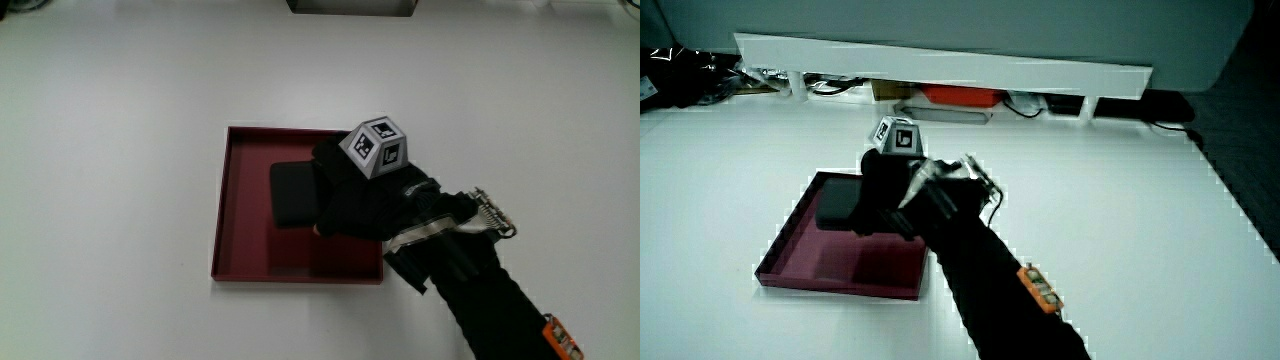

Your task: Place battery into plate

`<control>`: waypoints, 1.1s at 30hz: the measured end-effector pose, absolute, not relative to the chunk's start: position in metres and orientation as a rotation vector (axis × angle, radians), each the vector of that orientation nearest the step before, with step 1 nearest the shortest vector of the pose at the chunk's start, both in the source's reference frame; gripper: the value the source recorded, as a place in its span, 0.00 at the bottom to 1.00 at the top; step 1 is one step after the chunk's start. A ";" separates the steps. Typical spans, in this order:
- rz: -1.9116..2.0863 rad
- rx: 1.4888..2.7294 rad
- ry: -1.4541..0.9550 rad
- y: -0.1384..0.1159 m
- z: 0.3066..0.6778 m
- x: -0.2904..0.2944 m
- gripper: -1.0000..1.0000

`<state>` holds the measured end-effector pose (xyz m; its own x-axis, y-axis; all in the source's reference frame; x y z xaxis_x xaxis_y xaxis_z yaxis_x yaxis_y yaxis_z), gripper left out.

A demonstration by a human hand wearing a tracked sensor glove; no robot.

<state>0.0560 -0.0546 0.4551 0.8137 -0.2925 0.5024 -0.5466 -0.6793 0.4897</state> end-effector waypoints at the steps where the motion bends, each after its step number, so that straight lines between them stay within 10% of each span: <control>1: 0.555 2.320 -0.621 -0.053 0.457 0.052 0.50; 27: 0.405 2.222 -0.558 -0.027 0.520 0.014 0.50; 33: 0.398 2.169 -0.525 -0.024 0.526 0.021 0.27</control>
